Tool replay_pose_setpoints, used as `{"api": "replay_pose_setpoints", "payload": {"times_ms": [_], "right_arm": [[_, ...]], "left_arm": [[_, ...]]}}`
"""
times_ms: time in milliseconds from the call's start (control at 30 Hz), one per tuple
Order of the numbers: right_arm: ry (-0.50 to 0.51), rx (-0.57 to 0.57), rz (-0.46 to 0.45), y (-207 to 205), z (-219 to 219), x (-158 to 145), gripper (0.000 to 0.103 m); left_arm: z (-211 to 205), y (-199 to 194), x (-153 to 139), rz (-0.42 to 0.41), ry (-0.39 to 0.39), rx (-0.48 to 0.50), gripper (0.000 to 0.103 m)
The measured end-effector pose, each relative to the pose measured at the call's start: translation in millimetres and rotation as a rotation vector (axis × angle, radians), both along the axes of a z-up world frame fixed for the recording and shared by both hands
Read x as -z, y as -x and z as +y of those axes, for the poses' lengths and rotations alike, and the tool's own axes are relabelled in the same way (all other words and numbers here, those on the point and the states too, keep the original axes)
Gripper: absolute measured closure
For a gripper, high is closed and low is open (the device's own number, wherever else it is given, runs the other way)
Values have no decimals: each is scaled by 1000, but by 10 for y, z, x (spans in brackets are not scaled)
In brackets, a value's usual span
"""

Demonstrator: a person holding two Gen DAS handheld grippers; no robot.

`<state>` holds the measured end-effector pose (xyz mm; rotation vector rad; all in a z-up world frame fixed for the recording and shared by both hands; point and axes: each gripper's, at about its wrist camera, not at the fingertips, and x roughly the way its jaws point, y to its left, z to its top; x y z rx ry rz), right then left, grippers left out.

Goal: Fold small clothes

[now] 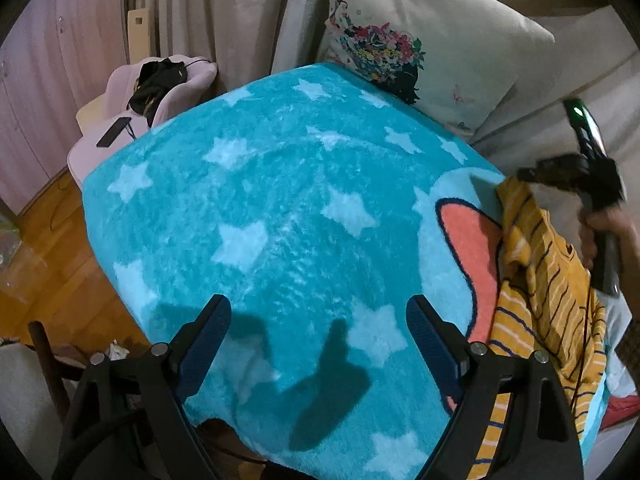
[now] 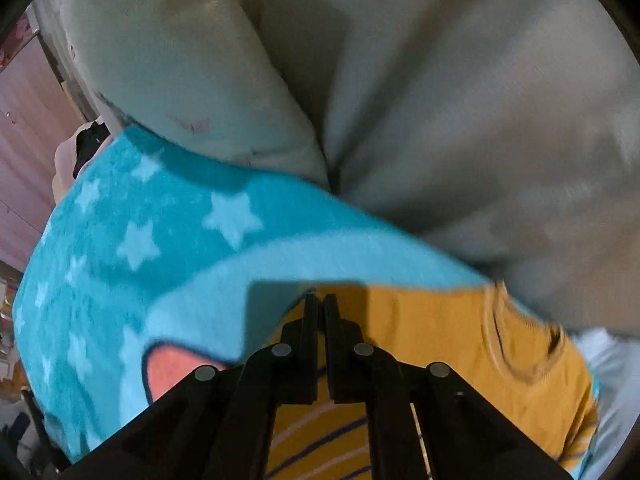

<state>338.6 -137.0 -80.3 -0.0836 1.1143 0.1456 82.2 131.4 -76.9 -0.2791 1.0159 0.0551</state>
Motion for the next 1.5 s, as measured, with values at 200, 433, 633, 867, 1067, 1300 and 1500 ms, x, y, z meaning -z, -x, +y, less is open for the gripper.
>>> {"api": "replay_pose_setpoints", "payload": {"times_ms": [200, 433, 633, 867, 1067, 1300, 1500], "right_arm": [[2, 41, 9, 158, -315, -61, 69], [-157, 384, -31, 1351, -2093, -448, 56], [-208, 550, 59, 2346, -2774, -158, 49], [-227, 562, 157, 2557, -2673, 372, 50], [-175, 484, 105, 2457, -2479, 84, 98], [87, 561, -57, 2124, -2696, -255, 98], [218, 650, 55, 2068, -2759, 126, 87]], "left_arm": [[-89, -75, 11, 5, -3, 35, 14], [-317, -187, 31, 7, 28, 91, 14], [-672, -282, 20, 9, 31, 181, 14], [-1034, -232, -87, -6, 17, 282, 14], [-995, -169, -145, -18, 9, 264, 14], [-936, -111, -111, -9, -1, 246, 14], [-882, -81, -81, -1, -8, 236, 14]]}}
